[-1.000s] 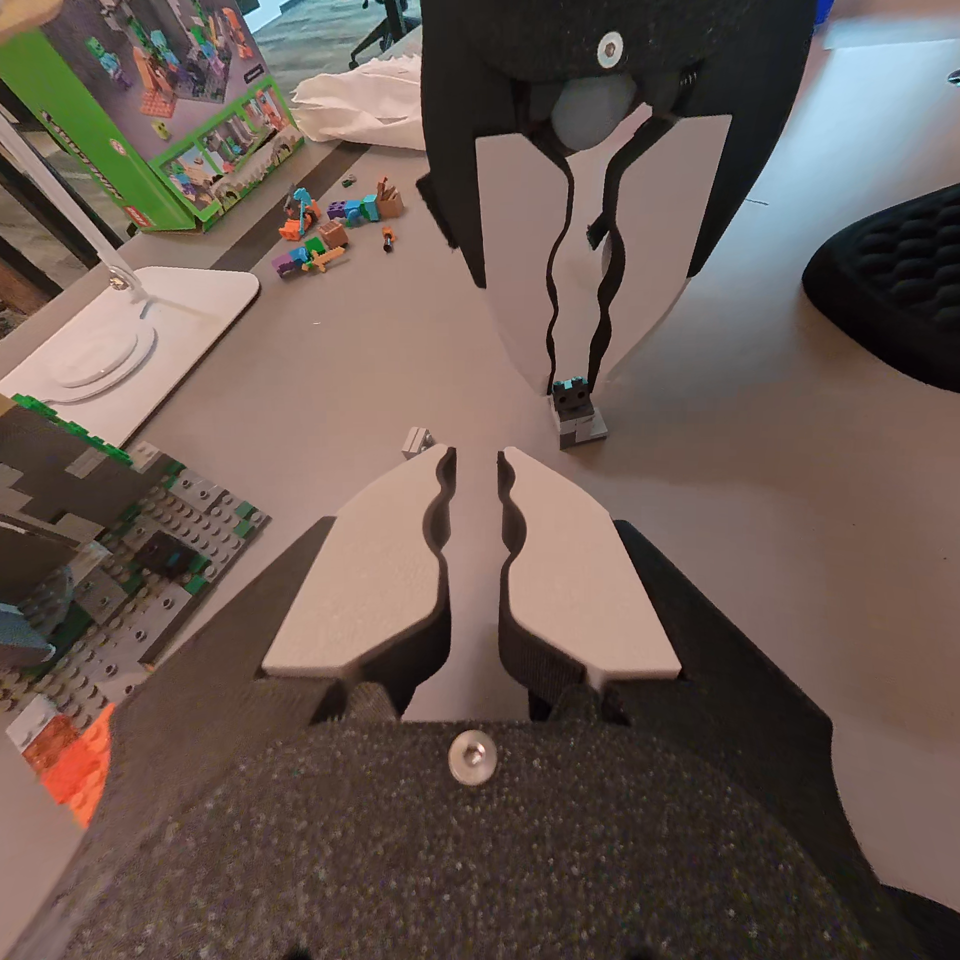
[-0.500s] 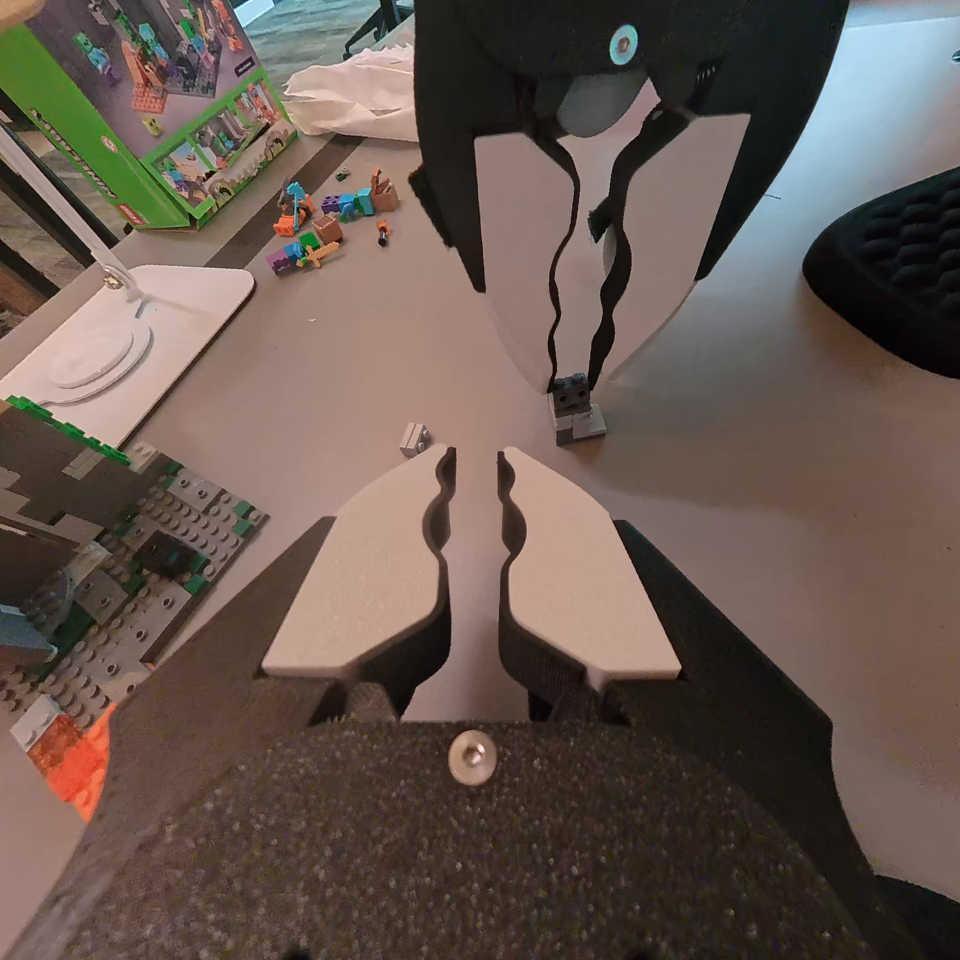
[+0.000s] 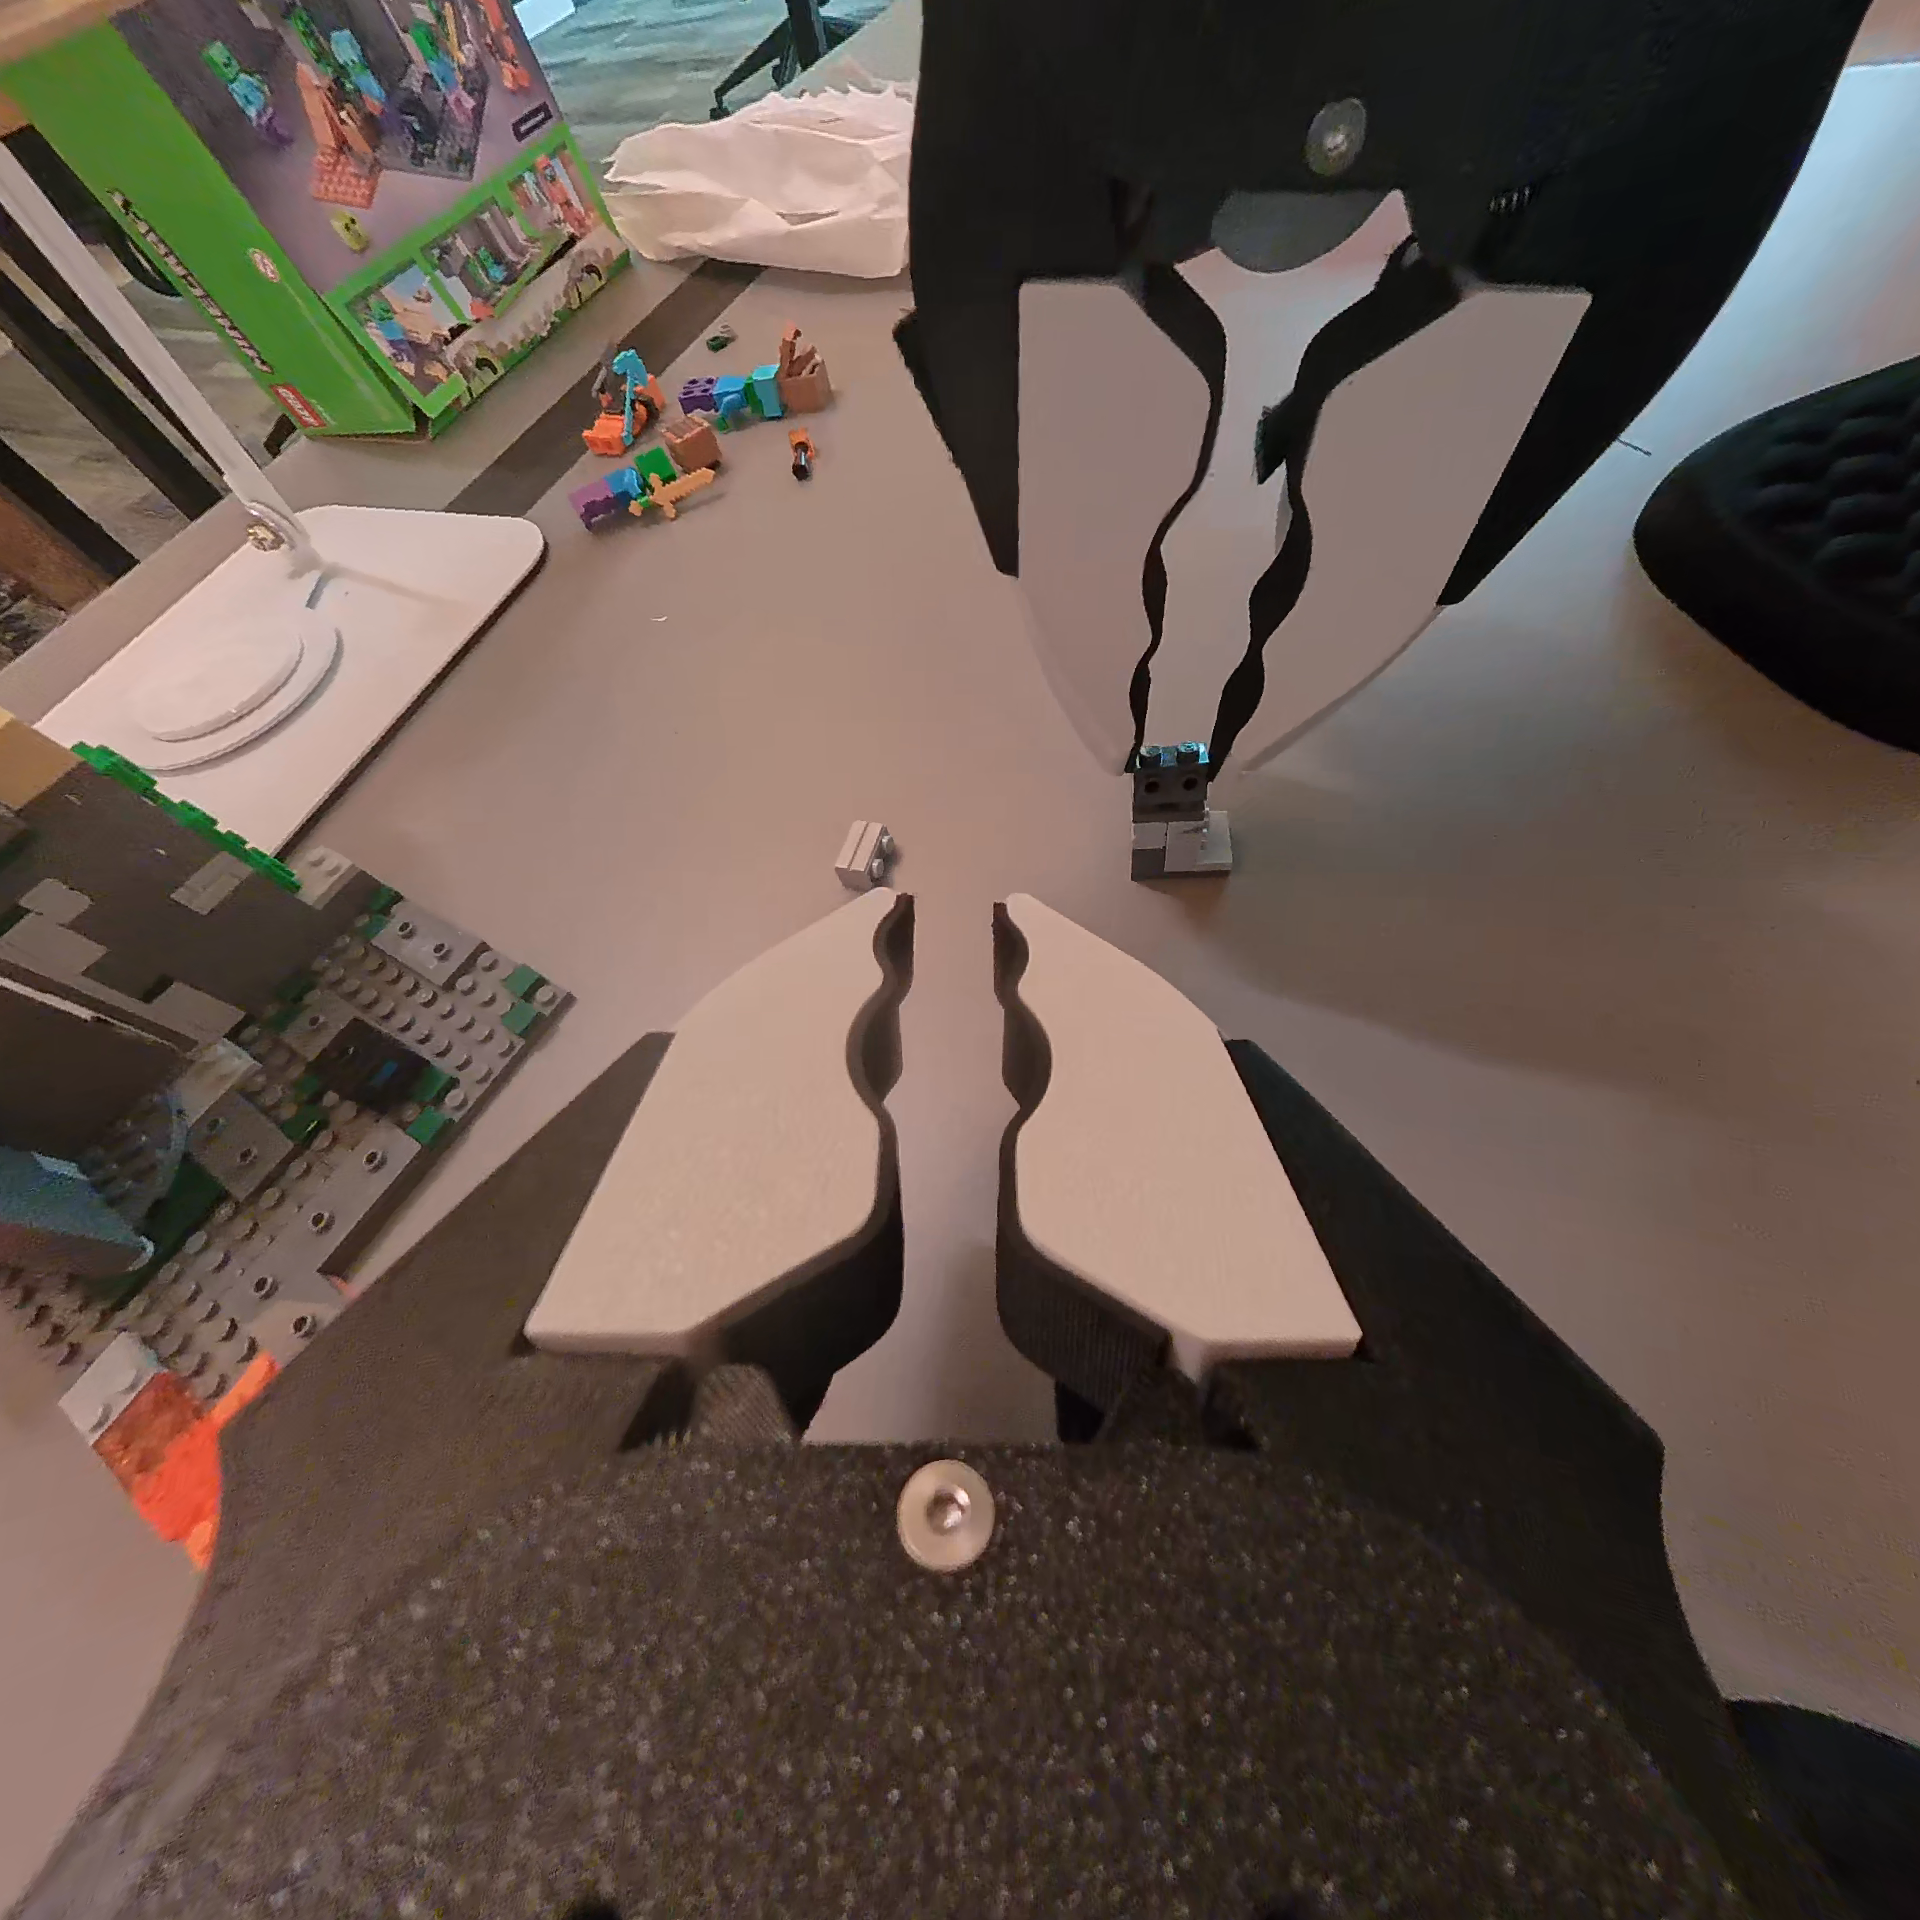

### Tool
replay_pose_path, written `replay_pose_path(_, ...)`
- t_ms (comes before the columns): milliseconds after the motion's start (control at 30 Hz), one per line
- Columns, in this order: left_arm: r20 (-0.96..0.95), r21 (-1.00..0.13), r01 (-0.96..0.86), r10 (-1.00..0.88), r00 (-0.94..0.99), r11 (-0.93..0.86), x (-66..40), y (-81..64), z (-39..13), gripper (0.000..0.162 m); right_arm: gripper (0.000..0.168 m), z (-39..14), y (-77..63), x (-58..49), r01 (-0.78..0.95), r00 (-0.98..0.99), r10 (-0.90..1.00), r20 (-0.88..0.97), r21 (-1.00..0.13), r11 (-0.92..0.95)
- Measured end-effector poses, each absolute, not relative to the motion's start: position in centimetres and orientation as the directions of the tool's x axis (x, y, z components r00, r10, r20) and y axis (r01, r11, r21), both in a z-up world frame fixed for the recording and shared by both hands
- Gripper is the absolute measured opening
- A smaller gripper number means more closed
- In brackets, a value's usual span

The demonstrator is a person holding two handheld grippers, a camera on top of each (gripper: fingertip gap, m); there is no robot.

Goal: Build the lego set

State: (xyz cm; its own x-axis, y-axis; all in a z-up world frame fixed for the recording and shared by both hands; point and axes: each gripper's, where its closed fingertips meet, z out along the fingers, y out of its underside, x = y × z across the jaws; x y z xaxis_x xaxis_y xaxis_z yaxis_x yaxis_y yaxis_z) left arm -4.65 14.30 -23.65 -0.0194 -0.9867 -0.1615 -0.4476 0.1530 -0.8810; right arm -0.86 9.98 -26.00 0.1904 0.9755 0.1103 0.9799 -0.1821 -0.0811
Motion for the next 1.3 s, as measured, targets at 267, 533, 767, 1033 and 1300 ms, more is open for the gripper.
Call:
replay_pose_path(267, -0.145, -0.879, -0.456, -0.989, -0.019, 0.138, -5.3, 14.4, -24.2, 0.014, 0.016, -26.0, 10.3, -1.1, 0.971, 0.231, 0.969, 0.09, -0.081, -0.224)
replay_pose_path(533, -0.149, -0.877, -0.457, -0.988, -0.03, 0.146, -5.3, 14.2, -24.1, 0.014, 0.016, -26.0, 10.4, -1.2, 0.977, 0.21, 0.974, 0.087, -0.063, -0.205)
replay_pose_path(767, -0.144, -0.875, -0.462, -0.989, -0.035, 0.144, -5.2, 14.1, -24.3, 0.014, 0.02, -26.1, 10.4, -1.5, 0.974, 0.209, 0.974, 0.09, -0.106, -0.199)
replay_pose_path(1033, -0.141, -0.876, -0.462, -0.99, -0.033, 0.14, -5.3, 14.2, -24.4, 0.014, 0.029, -25.3, 10.3, -1.6, 0.966, 0.182, 0.979, 0.096, -0.204, -0.159)
replay_pose_path(1300, -0.1, -0.896, -0.426, -0.992, -0.074, 0.122, -4.9, 12.8, -23.8, 0.014, 0.037, -27.0, 9.9, -1.0, 0.827, 0.222, 0.972, 0.077, -0.543, -0.146)
